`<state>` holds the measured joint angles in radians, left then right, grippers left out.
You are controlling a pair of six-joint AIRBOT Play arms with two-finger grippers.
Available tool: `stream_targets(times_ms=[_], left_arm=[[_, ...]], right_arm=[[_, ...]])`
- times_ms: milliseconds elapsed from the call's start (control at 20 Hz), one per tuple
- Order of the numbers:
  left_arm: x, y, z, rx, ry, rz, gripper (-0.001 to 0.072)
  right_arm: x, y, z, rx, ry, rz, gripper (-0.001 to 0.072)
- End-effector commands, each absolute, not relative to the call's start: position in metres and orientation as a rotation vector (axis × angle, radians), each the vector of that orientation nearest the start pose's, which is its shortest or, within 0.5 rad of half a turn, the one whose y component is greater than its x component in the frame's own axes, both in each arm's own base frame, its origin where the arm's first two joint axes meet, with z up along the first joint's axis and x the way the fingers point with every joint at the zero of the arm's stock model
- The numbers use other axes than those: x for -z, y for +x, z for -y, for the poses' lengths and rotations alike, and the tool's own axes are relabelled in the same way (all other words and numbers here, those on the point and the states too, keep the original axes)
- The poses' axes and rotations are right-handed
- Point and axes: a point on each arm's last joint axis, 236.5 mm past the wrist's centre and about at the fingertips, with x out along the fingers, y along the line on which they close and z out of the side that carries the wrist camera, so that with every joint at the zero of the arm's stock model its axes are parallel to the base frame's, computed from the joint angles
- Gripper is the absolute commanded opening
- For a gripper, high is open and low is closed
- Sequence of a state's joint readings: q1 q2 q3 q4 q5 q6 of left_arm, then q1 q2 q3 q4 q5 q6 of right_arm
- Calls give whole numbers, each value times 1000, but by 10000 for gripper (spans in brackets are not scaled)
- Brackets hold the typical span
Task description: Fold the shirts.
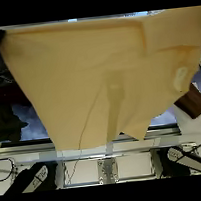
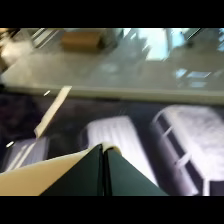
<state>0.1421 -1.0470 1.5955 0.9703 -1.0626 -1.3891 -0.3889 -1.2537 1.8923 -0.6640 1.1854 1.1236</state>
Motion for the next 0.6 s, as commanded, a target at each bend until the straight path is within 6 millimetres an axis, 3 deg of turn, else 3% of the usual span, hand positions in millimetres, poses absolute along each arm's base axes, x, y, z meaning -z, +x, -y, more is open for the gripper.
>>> stream_targets(times_ms=[0, 100, 150, 250, 350, 400, 450, 500, 550], left_arm=[[-234, 498, 32, 249, -333, -590, 7], [-194, 541, 18, 190, -397, -588, 8], [-175, 561, 11, 161, -420, -576, 8], [-145, 585, 3, 123, -445, -570, 9], [-124, 601, 3, 109, -492, -565, 14], [-121, 606, 5, 112, -539, -554, 109], [-125, 611, 6, 117, -575, -528, 442], [-134, 614, 6, 125, -592, -495, 594], [-149, 616, 6, 139, -587, -465, 595]], right_arm=[[-240, 534, -59, -484, 169, -579, 23], [-155, 582, -80, -419, 97, -675, 23], [-124, 602, -87, -385, 86, -684, 23], [-79, 639, -102, -328, 132, -647, 26], [-55, 664, -114, -292, 160, -582, 31], [-51, 671, -118, -282, 172, -554, 80], [-51, 675, -123, -280, 190, -534, 285], [-53, 675, -124, -282, 191, -531, 461], [-58, 672, -119, -283, 178, -540, 455]])
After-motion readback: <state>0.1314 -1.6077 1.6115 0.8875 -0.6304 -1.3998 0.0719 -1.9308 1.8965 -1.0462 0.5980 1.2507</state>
